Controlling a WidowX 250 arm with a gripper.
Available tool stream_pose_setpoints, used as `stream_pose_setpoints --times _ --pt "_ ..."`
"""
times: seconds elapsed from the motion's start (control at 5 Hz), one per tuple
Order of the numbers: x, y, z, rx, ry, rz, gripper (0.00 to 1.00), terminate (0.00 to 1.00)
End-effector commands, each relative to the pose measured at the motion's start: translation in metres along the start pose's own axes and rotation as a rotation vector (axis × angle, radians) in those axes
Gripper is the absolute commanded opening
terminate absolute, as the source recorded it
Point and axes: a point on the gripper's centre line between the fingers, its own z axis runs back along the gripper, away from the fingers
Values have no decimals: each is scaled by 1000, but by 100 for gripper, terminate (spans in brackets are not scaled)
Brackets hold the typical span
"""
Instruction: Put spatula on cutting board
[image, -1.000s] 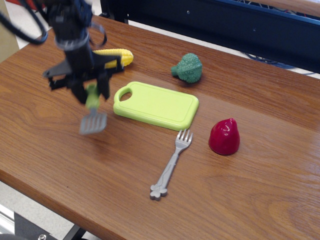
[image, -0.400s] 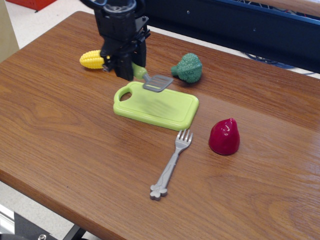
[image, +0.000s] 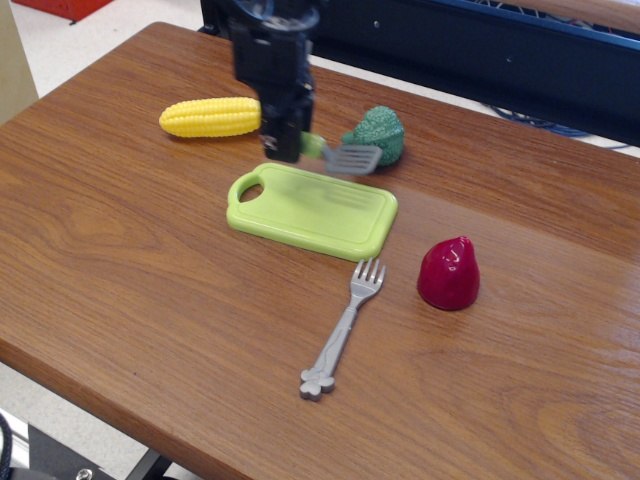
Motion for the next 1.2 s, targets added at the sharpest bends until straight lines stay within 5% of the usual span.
stream_pose_setpoints --times 0.0,0.4,0.6,1.0 --pt "19 6 5 -65 -5 -8 0 0" --pt "22 15 5 -72 -19 -125 0 0" --pt "21 12 6 -67 -34 -129 100 0" --pt "22 15 15 -63 -26 -161 100 0"
